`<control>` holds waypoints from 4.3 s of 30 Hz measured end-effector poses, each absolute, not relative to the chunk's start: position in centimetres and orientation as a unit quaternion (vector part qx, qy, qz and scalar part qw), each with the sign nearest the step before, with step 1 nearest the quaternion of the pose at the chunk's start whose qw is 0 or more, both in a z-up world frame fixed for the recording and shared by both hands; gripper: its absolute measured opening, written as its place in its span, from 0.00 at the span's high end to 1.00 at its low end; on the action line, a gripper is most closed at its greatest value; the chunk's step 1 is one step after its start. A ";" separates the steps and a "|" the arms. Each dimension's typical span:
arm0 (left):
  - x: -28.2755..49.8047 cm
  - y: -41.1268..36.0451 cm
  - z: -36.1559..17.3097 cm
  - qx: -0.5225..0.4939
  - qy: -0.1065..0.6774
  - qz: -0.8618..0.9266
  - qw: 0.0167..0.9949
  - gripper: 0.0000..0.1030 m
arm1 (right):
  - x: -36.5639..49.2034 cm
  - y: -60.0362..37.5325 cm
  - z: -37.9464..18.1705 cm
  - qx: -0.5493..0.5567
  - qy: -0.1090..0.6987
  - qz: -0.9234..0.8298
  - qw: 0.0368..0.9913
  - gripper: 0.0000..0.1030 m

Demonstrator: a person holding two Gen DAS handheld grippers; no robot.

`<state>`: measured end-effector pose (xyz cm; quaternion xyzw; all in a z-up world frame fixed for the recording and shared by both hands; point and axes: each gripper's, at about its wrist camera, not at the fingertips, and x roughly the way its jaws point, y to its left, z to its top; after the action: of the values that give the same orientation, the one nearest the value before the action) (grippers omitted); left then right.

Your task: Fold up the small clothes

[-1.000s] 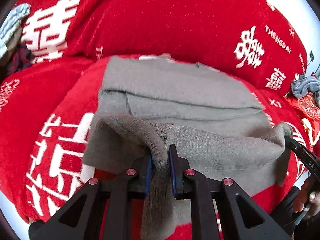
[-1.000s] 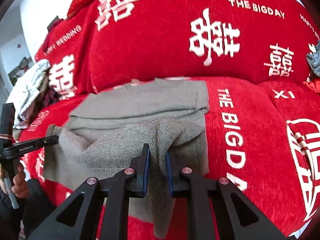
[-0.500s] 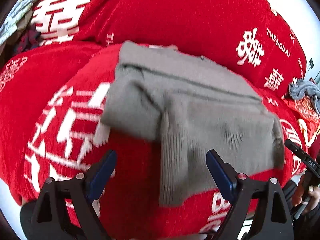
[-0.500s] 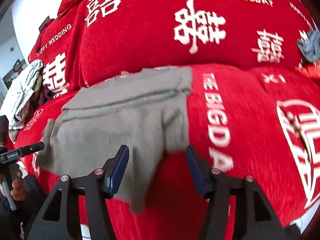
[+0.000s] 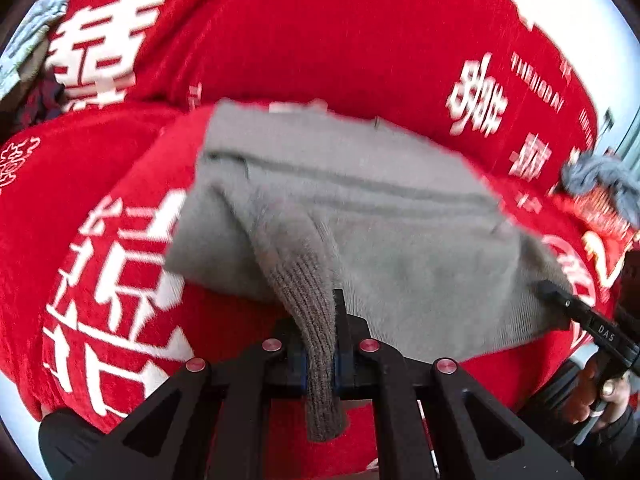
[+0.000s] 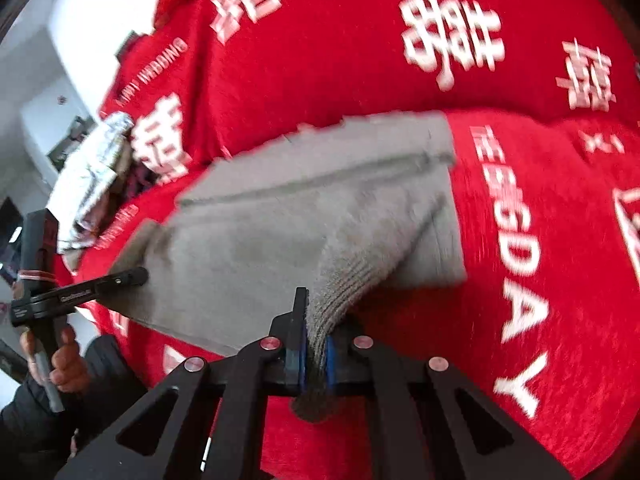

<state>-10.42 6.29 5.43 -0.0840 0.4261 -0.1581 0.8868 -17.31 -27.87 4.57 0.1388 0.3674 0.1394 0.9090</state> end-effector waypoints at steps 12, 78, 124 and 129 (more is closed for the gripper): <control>-4.7 6.8 10.4 -0.131 0.383 -0.125 0.906 0.91 | -13.0 -29.4 11.6 0.185 0.293 0.107 0.932 0.93; 18.3 2.0 4.0 -0.079 0.487 -0.065 0.868 0.91 | 12.5 -33.6 3.6 0.222 0.429 0.001 0.876 0.93; 10.3 -0.1 3.0 -0.009 0.460 -0.039 0.887 0.08 | 6.0 -25.4 5.0 0.050 0.433 0.014 0.900 0.40; 7.8 -3.2 1.7 0.070 0.455 -0.024 0.888 0.07 | 4.8 -21.7 2.1 -0.010 0.464 0.023 0.886 0.40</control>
<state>7.76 -3.24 1.65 0.0696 0.4547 -0.0241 0.8876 4.76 -21.74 2.06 -0.0099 0.4636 0.0233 0.8857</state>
